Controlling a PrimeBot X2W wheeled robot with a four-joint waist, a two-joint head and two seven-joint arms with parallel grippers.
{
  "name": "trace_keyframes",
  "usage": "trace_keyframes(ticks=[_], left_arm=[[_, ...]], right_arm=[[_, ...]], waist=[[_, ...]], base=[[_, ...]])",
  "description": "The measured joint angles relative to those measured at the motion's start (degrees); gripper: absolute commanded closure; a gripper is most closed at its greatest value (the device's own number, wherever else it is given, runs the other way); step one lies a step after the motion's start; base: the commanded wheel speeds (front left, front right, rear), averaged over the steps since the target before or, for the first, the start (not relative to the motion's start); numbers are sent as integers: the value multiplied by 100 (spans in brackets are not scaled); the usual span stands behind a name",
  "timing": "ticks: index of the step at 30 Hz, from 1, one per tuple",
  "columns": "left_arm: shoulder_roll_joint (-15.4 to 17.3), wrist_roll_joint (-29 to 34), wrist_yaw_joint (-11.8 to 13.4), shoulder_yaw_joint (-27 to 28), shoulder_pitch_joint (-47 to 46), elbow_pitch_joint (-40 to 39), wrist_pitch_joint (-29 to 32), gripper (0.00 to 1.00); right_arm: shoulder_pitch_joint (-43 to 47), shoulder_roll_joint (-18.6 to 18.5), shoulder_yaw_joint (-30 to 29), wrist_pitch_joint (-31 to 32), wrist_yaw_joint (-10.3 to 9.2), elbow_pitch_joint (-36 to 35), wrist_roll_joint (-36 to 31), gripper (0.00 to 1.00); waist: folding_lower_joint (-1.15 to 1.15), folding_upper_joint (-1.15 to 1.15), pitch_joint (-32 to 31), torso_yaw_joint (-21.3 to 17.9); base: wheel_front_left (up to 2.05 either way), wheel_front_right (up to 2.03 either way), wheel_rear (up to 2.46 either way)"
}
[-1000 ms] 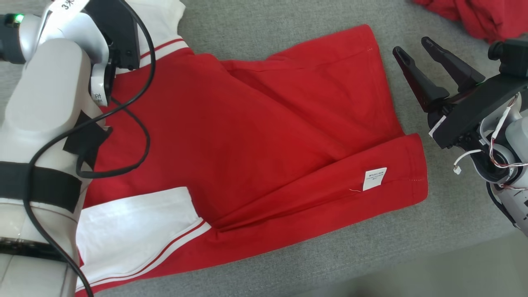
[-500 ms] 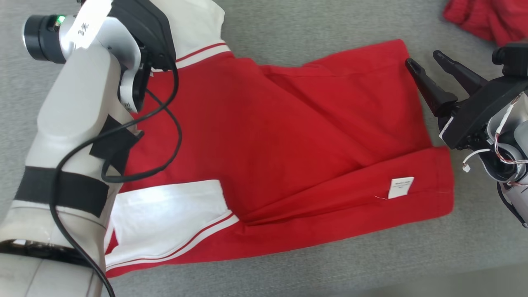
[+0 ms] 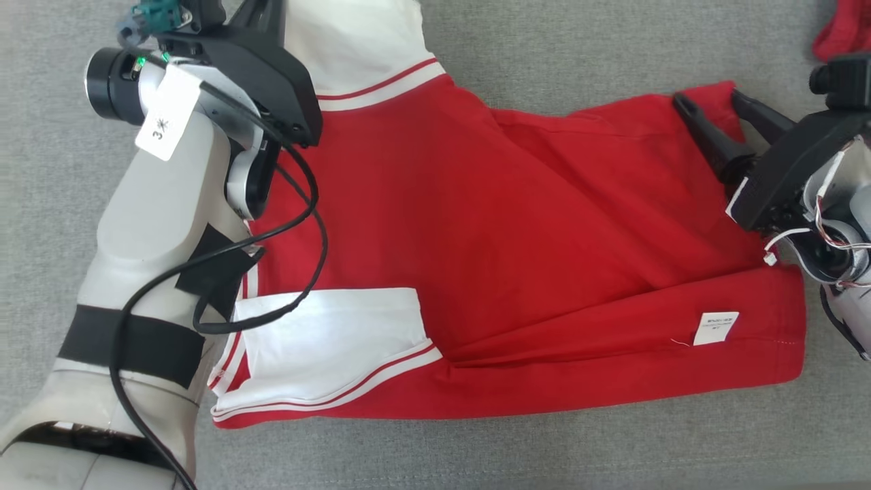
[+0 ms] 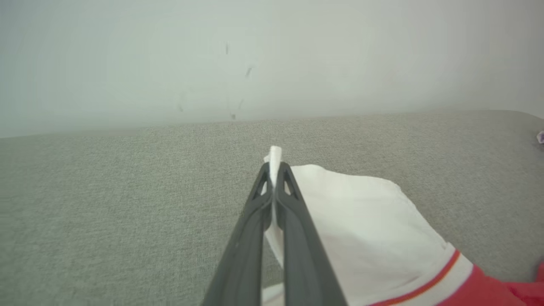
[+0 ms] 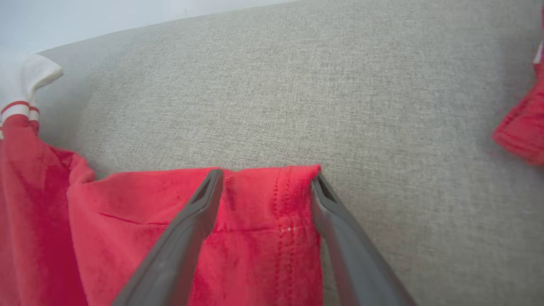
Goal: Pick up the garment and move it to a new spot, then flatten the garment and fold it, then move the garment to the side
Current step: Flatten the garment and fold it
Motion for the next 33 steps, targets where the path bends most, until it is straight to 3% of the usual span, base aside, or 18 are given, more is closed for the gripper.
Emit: trace_keyframes(ticks=[2, 3, 4, 5, 23, 33], left_arm=[[2, -20, -48, 8, 55, -35, -49, 100], [2, -99, -51, 21, 68, -74, -99, 100], [1, -112, -53, 25, 68, -90, -126, 100], [4, -112, -85, 36, 71, -110, -147, 100], [274, -278, -246, 301, 297, -438, -463, 100], [437, -482, -401, 298, 1931, -1496, -929, 100]], right_arm=[[-24, 27, 40, 10, 0, 22, 37, 0], [-24, 29, 92, 48, 0, 73, 48, 56], [-26, 29, 112, 48, 0, 81, 48, 86], [-29, 30, 130, 47, 0, 90, 48, 100], [-289, 57, 190, -617, 5, 269, 258, 100], [789, -216, 236, -1395, 7, -133, 393, 100]], waist=[[0, 0, -11, 21], [0, 0, -23, 30], [0, 0, -28, 30], [0, 0, -33, 30], [0, 0, -564, -130], [0, 0, -941, -124]], base=[[0, 0, 0], [0, 0, 0], [0, 0, 0], [0, 0, 0], [0, 0, 0], [0, 0, 0]])
